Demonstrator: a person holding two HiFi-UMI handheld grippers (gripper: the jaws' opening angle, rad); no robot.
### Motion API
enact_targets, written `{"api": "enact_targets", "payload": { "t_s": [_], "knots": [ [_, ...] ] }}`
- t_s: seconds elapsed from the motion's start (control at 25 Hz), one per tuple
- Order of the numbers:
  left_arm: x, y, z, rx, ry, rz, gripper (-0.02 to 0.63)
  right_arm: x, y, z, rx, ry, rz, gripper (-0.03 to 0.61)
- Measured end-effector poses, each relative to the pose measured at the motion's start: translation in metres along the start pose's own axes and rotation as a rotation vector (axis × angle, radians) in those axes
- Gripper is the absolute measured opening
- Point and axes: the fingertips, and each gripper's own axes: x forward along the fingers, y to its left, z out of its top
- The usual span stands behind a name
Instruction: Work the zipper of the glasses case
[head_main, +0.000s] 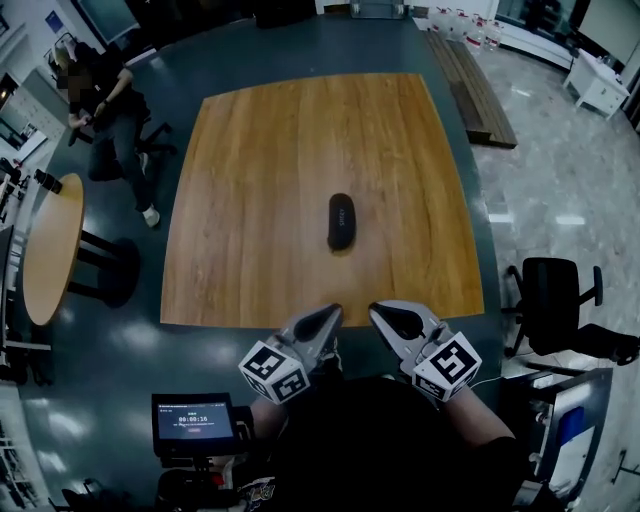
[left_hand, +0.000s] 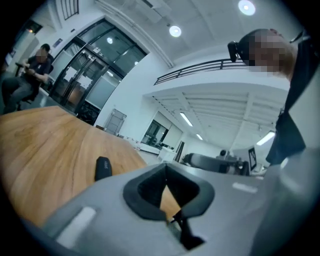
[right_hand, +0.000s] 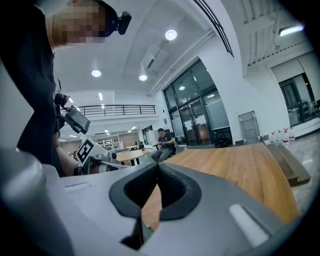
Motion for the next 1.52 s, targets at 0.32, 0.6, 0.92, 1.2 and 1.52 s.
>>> {"api": "enact_targets", "payload": {
  "t_s": [0.32, 0.6, 0.92, 1.2, 1.52],
  "knots": [
    [-0.006, -0.094, -0.054, 0.009, 0.008, 0.039, 0.0, -0.09, 0.027, -0.021, 0.064, 0.002, 0.042, 0.005],
    [-0.037, -0.117, -0.068, 0.038, 0.017, 0.096, 0.0, -0.098, 0.061, -0.022, 0.106, -0.016, 0.099, 0.005],
    [-0.059, -0.105, -0.052, 0.027, -0.006, 0.083, 0.0, -0.079, 0.097, -0.025, 0.084, 0.003, 0.13, 0.005],
    [-0.079, -0.098, -0.038, 0.06, 0.014, 0.028, 0.0, -0.059, 0.116, -0.021, 0.095, -0.012, 0.078, 0.005],
    [-0.087, -0.091, -0.038, 0.064, 0.025, -0.019, 0.0, -0.054, 0.122, -0.025, 0.096, -0.02, 0.016, 0.005]
  ]
}}
